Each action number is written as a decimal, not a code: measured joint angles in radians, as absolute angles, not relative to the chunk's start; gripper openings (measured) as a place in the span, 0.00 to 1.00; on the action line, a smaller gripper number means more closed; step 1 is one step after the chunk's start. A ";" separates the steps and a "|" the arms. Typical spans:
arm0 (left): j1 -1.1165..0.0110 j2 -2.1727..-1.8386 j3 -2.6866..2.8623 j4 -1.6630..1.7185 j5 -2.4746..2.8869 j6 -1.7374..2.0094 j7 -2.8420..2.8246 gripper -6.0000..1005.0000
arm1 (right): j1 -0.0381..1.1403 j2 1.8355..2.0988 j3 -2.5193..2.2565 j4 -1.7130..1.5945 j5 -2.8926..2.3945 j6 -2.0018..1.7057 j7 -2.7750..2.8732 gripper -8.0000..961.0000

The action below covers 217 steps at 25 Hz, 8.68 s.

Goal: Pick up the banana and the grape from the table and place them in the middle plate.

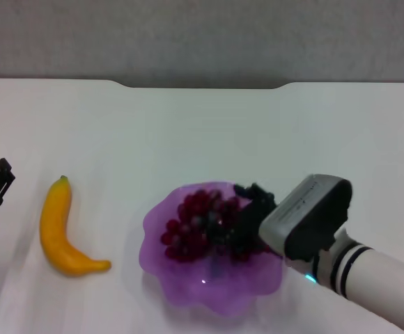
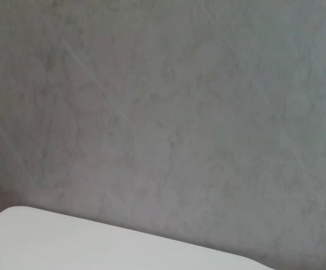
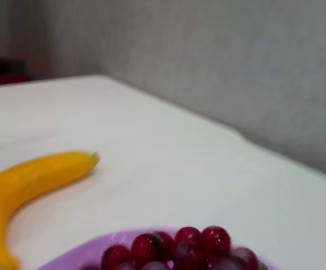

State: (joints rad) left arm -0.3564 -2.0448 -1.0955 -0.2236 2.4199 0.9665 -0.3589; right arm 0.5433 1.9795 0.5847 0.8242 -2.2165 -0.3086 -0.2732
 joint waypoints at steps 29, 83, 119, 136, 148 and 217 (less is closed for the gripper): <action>-0.354 -2.050 -1.091 -0.239 2.426 0.977 -0.351 0.89 | 0.292 2.003 0.765 0.730 -2.524 -0.832 -0.278 0.93; -0.318 -2.045 -1.501 -1.183 2.858 -0.664 -0.249 0.89 | 0.410 2.014 0.686 0.407 -2.504 -0.968 -0.005 0.93; -0.418 -2.038 -1.508 -0.887 2.871 -0.485 -0.247 0.69 | 0.411 2.014 0.686 0.409 -2.504 -0.971 -0.005 0.93; -0.402 -2.035 -1.525 -0.961 2.870 -0.532 -0.225 0.50 | 0.404 2.014 0.686 0.401 -2.503 -0.968 0.001 0.93; -0.299 -2.038 -1.593 -1.343 2.575 -0.872 0.115 0.50 | 0.402 2.014 0.688 0.399 -2.503 -0.954 0.002 0.93; -0.233 -2.048 -1.093 -0.754 1.925 0.685 0.534 0.89 | 0.408 2.016 0.693 0.410 -2.490 -0.948 0.005 0.93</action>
State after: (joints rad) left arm -0.2335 -2.0476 -1.0929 -0.7537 1.9246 0.6849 0.5339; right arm 0.4084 2.0156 0.6929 0.4098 -2.4905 -0.9482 0.0046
